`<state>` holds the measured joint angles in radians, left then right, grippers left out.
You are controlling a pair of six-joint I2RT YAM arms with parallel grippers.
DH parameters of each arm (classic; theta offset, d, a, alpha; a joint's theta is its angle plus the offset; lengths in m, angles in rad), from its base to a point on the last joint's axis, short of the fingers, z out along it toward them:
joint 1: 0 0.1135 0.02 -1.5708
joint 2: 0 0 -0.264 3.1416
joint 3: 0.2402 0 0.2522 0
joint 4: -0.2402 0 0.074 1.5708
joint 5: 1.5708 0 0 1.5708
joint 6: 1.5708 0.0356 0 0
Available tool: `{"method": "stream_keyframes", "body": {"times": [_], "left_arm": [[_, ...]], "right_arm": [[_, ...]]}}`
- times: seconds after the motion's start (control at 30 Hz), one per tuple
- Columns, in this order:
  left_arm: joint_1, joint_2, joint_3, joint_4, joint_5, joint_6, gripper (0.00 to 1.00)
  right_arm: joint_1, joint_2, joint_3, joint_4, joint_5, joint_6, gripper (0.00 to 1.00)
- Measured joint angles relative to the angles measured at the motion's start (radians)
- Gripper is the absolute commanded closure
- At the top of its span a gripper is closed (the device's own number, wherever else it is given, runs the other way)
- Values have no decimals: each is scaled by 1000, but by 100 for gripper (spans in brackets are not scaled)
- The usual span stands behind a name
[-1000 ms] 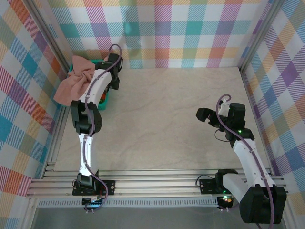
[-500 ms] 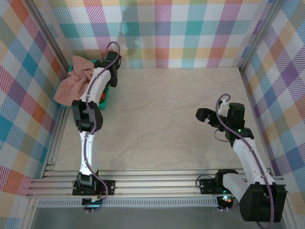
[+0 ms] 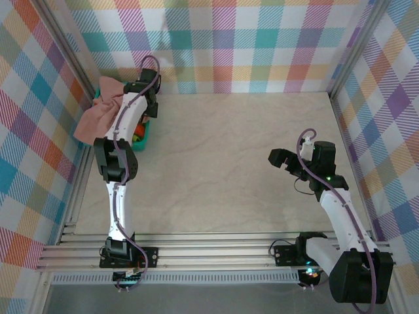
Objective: Fold and stack the shorts
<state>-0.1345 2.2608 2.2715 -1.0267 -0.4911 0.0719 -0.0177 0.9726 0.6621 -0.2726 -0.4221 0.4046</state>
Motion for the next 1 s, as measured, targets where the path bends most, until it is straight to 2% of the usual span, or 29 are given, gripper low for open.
{"method": "stream_keyframes", "body": {"times": [0.43,0.67,0.73,1.0], "left_arm": [[53,-23,-23,35,56,-8,40],[55,24,-11,33,122,-23,41],[56,39,-1,30,136,-30,49],[68,74,63,1,169,-55,98]], "right_arm": [[0,8,0,-5,-3,6,1],[0,20,0,-10,-3,6,1],[0,24,0,-11,-3,6,1],[0,28,0,-23,-2,6,1]]}}
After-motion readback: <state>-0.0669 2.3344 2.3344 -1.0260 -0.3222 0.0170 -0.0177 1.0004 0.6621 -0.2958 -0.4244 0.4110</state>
